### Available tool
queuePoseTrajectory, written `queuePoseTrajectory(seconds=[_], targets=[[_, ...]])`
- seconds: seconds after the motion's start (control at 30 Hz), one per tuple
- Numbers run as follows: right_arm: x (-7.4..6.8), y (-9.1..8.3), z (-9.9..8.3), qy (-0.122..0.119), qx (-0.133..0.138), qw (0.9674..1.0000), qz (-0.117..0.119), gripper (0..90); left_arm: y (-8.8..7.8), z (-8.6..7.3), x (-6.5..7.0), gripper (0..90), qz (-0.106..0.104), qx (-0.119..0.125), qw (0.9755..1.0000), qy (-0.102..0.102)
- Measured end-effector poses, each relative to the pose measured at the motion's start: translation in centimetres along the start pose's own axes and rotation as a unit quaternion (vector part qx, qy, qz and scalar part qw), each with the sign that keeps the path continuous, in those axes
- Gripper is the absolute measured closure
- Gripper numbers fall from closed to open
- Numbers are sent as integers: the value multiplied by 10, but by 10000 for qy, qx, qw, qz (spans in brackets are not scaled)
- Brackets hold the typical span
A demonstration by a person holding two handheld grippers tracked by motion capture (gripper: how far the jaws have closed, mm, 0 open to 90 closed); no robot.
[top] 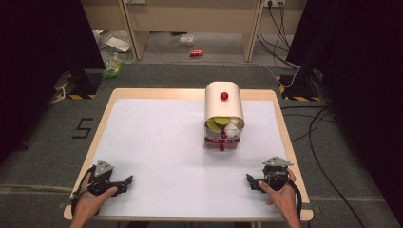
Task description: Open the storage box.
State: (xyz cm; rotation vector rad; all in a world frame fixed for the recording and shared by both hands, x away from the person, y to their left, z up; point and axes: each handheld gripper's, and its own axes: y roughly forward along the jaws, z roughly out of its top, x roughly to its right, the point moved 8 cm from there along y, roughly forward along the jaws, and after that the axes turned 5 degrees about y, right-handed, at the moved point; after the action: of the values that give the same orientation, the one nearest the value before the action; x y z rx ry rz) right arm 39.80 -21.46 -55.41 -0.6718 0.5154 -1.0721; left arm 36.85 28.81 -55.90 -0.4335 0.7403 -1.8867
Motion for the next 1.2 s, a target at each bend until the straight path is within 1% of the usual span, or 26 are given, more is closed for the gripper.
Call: queuePoseTrajectory(seconds=[0.1,0.13,0.17,0.2,0.23,0.27,0.3,0.33,0.37,0.4,0.43,0.47,0.5,0.53,0.57,0.73,0.77,0.8,0.83,0.87,0.93,1.2], targets=[[0,-1,0,38,-6,10000,-10,19,0,0,0,108,-1,-1,10000,-1],[1,-2,1,20,64,10000,-53,100,0,0,0,107,-2,-1,10000,-2],[1,-3,2,9,107,9999,-34,169,0,0,0,107,-2,0,10000,-2],[0,-4,4,3,157,9999,1,216,0,0,0,107,-3,0,10000,-3],[0,-4,4,3,157,9999,1,216,0,0,0,107,-3,0,10000,-4],[0,-5,5,9,206,9998,16,187,0,0,0,107,-4,0,10000,-5],[-1,-7,8,29,271,9996,-45,167,0,0,0,107,-5,-1,10000,-5],[-1,-7,8,29,271,9996,-45,167,0,0,0,107,-5,-1,10000,-5],[-4,-10,11,12,357,9994,-15,172,0,0,0,108,-3,-4,10000,-5],[-5,-11,13,-32,405,9992,2,153,0,0,0,107,-4,0,10000,-6],[-5,-11,13,-32,405,9992,2,153,0,0,0,107,-4,0,10000,-6],[-7,-12,15,-7,457,9990,2,161,0,0,0,107,-2,-2,10000,-6],[-10,-16,19,-43,541,9985,40,169,0,0,0,107,-4,-1,10000,-8],[-10,-16,19,-43,541,9985,40,169,0,0,0,108,-4,-1,10000,-8],[-12,-18,22,-88,608,9981,27,169,0,0,0,107,-5,-1,10000,-9],[-15,-24,27,-62,730,9973,70,171,0,0,0,107,-4,-1,10000,-10],[-17,-27,30,-80,791,9968,84,179,0,0,0,107,-6,3,10000,-10],[-17,-27,30,-80,791,9968,84,179,0,0,0,107,-6,3,10000,-10],[-20,-31,34,-98,867,9961,96,182,0,0,0,107,-7,3,10000,-13],[-20,-31,34,-98,867,9961,96,182,0,0,0,107,-8,3,10000,-13],[-24,-36,41,-159,951,9952,137,189,0,0,0,108,-12,5,10000,-18],[-30,-43,52,-176,1074,9939,169,202,0,0,0,107,-13,4,10000,-19]])
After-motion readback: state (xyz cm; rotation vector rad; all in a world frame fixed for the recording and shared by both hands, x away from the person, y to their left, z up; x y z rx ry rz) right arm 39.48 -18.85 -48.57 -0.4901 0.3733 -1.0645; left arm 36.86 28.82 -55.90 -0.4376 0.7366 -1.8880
